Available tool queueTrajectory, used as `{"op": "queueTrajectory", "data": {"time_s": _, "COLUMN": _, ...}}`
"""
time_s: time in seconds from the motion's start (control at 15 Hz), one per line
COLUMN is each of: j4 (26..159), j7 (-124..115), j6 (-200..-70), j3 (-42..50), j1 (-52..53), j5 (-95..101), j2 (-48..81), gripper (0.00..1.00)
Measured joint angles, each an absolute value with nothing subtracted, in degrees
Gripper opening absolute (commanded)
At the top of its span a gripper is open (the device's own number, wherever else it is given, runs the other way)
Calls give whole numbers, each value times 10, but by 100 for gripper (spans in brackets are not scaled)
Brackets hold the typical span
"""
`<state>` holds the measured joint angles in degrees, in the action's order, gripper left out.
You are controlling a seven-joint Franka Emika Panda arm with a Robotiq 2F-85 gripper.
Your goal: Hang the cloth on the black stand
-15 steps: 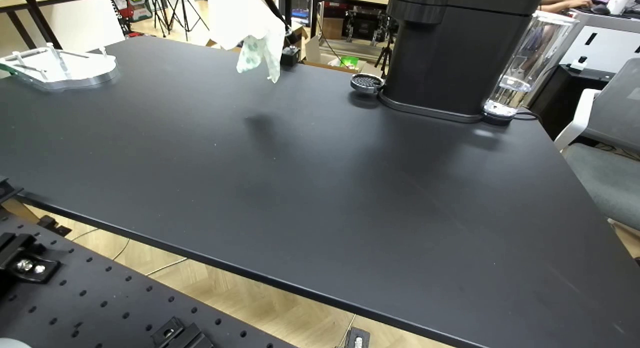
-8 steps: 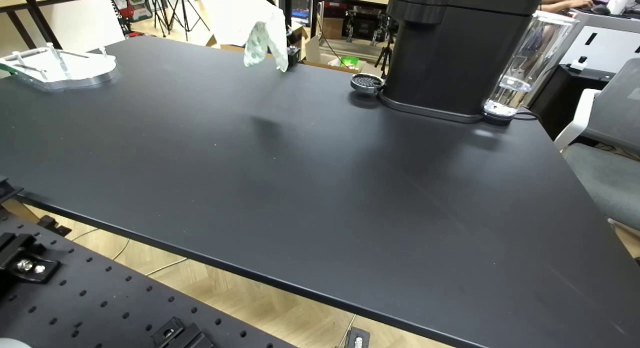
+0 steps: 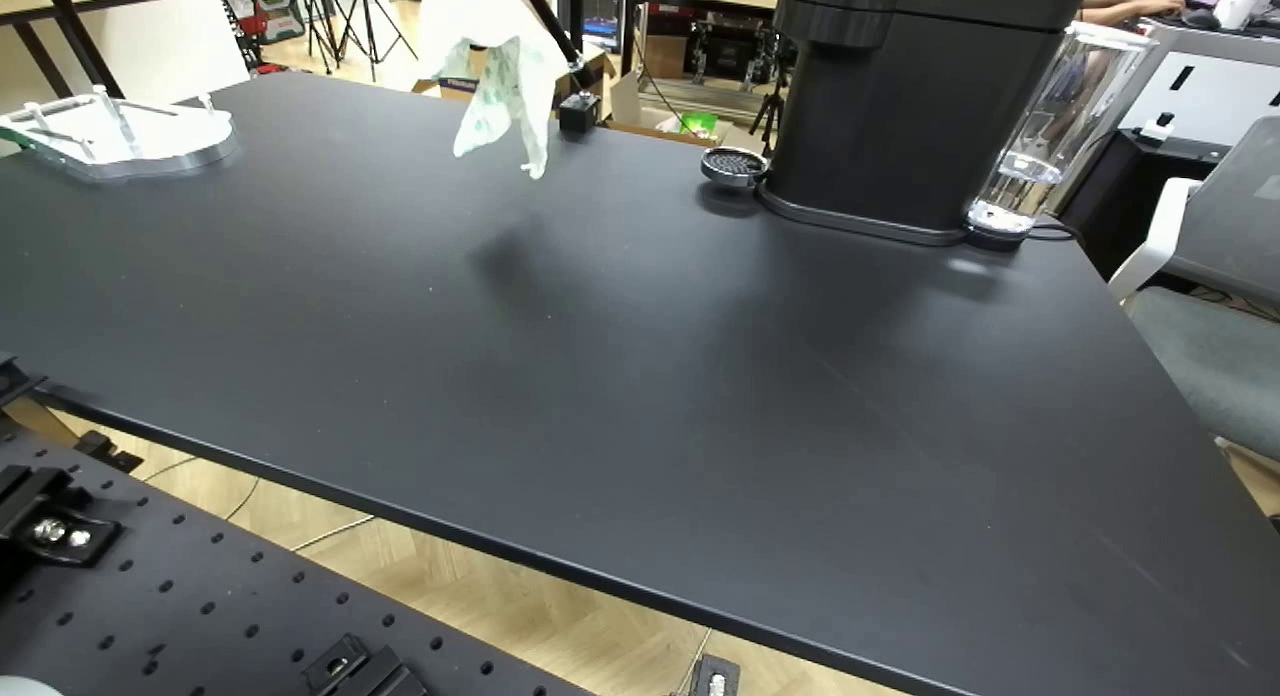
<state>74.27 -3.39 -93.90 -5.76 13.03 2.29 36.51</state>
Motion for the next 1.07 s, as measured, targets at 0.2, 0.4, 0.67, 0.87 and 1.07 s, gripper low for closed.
{"op": "queueTrajectory", "data": {"time_s": 0.2, "j4": 714, "j7": -36, "j6": -926, "j3": -59, "j1": 137, "j5": 23, "j2": 365, "gripper": 98}}
{"op": "queueTrajectory", "data": {"time_s": 0.4, "j4": 687, "j7": -42, "j6": -916, "j3": -60, "j1": 150, "j5": 23, "j2": 365, "gripper": 100}}
{"op": "queueTrajectory", "data": {"time_s": 0.67, "j4": 663, "j7": -48, "j6": -912, "j3": -60, "j1": 165, "j5": 24, "j2": 367, "gripper": 100}}
{"op": "queueTrajectory", "data": {"time_s": 0.87, "j4": 654, "j7": -47, "j6": -913, "j3": -60, "j1": 169, "j5": 24, "j2": 370, "gripper": 100}}
{"op": "queueTrajectory", "data": {"time_s": 1.07, "j4": 655, "j7": -45, "j6": -913, "j3": -60, "j1": 168, "j5": 24, "j2": 372, "gripper": 100}}
